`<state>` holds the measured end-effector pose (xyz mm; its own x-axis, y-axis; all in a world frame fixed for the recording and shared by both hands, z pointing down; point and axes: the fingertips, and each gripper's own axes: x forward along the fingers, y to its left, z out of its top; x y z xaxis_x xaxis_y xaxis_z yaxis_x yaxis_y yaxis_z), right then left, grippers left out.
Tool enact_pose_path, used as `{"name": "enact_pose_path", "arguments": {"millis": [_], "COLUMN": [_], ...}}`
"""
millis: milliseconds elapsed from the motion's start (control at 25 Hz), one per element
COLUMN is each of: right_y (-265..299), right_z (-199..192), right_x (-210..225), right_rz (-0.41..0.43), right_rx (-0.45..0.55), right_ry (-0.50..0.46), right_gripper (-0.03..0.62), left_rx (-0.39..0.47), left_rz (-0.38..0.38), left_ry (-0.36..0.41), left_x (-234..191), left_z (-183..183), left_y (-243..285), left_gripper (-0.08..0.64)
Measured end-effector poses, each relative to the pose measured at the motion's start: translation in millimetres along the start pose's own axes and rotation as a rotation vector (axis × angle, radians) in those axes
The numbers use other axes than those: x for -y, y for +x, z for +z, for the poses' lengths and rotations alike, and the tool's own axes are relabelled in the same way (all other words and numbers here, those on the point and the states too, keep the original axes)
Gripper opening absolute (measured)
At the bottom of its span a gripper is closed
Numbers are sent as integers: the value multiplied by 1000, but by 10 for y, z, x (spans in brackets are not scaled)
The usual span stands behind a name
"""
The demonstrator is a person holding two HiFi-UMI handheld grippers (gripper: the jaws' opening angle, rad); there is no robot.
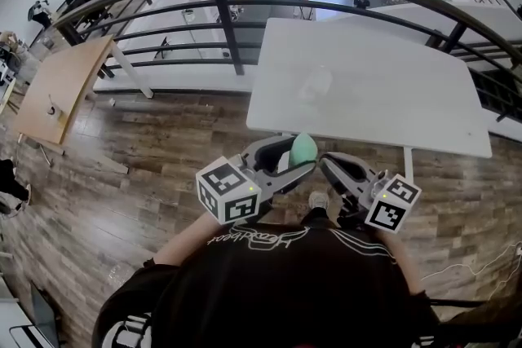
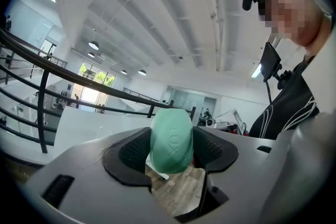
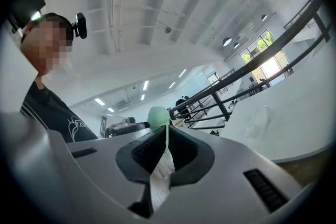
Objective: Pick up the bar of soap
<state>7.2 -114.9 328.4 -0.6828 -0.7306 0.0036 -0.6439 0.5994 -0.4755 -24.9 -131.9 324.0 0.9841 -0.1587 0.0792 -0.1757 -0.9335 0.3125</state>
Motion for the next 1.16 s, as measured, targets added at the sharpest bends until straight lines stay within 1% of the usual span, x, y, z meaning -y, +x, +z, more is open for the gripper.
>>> {"name": "enact_pose_path", "arguments": {"millis": [280,1160], "right_y": [-116,-59], "right_z": [-199,-252], "right_x": [-172,-54], "right_rz": [-3,-30], "right_rx": [-14,-13], "right_ry": [-8,3], "right_gripper": [18,18], "left_rx": [-1,-10], "left_rz": [-8,-2], "left_ry": [10,-7], "left_x": [217,128], "left_z": [-121,-192], "left_y": [-110,-109], "left_gripper": [262,262]}}
